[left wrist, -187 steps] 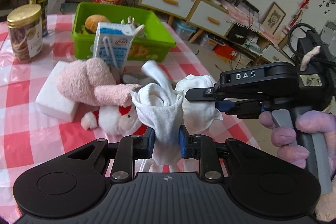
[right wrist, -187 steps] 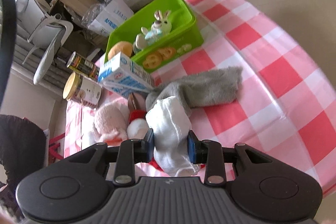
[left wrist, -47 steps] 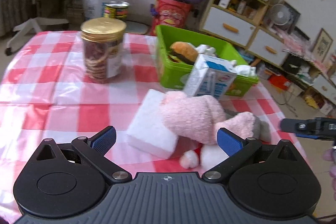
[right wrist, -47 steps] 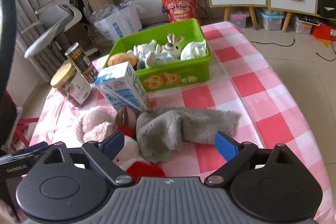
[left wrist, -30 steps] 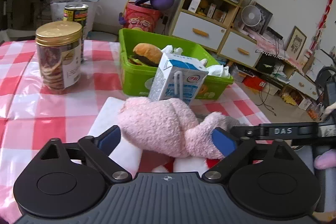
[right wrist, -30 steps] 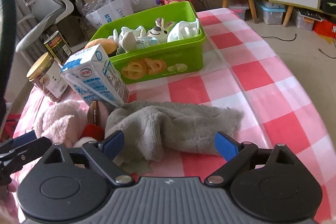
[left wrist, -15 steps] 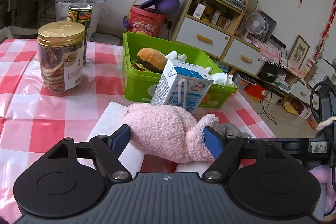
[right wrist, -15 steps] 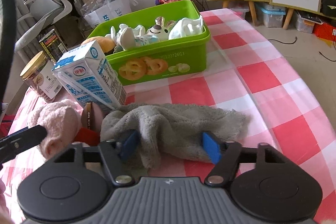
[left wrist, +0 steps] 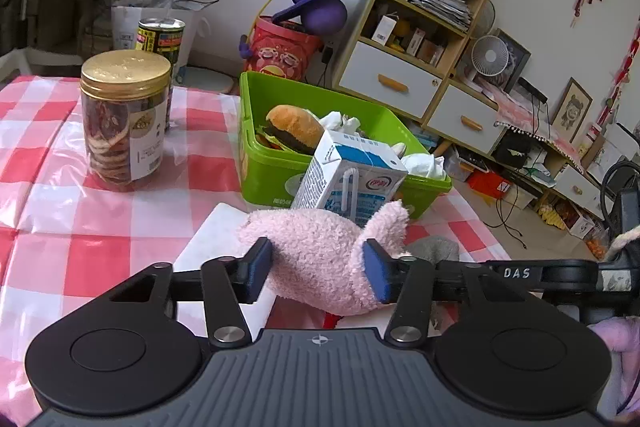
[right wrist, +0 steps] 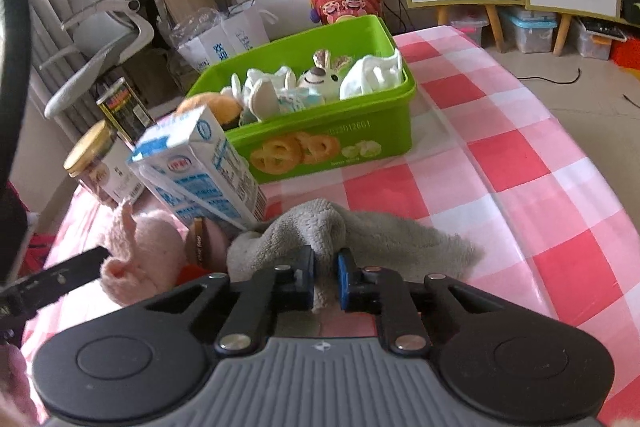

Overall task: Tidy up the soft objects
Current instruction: 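Lift the pink sock plush and grey towel with both tools and carry them over the bin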

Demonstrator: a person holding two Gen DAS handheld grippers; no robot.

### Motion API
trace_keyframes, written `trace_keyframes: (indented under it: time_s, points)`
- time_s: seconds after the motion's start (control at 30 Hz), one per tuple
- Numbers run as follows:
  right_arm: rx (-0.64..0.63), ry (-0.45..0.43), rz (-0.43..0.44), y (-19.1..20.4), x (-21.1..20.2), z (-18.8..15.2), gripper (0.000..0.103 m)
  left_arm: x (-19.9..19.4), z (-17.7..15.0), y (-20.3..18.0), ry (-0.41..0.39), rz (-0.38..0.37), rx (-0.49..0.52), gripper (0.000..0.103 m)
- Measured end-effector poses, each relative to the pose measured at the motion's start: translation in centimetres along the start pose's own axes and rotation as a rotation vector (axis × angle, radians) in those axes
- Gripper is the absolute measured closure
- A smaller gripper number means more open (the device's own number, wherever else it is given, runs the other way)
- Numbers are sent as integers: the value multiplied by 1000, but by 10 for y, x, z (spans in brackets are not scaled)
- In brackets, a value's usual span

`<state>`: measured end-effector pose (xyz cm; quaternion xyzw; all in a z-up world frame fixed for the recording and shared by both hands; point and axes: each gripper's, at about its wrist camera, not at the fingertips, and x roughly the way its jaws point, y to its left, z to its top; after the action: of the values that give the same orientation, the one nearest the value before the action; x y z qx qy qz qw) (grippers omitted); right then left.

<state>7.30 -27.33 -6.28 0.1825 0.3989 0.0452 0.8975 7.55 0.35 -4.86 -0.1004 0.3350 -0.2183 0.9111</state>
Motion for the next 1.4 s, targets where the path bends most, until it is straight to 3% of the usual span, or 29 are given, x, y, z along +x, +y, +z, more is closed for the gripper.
trace_keyframes:
  time_s: [0.17, 0.27, 0.37, 0.43, 0.5, 0.57, 0.8, 0.97, 1.17, 1.4]
  points:
    - [49, -26, 28, -4, -8, 6, 103, -3, 6, -1, 7, -8, 6, 84]
    - [79, -46, 43, -7, -14, 10, 103, -4, 6, 0, 16, -8, 7, 90]
    - [103, -68, 59, -8, -21, 14, 103, -4, 6, 1, 18, 4, 8, 86]
    - [113, -83, 71, -9, -26, 17, 103, -4, 5, 2, 21, 1, -4, 72]
    - [121, -97, 81, -8, -31, 19, 103, -3, 4, 4, 24, 11, -24, 45]
    - [133, -108, 95, -9, -35, 22, 103, -1, 4, 5, 22, 26, -43, 39]
    - [162, -141, 140, -5, -46, 28, 103, 21, 7, 11, 74, 37, -152, 39]
    - [174, -167, 158, -4, -53, 31, 103, 22, 12, 11, 68, 50, -204, 56]
    - [194, -227, 176, -5, -70, 41, 103, 6, 22, 12, 35, 79, -228, 58]
    - [205, -293, 184, -5, -86, 61, 103, -15, 47, 5, -26, 98, -166, 58]
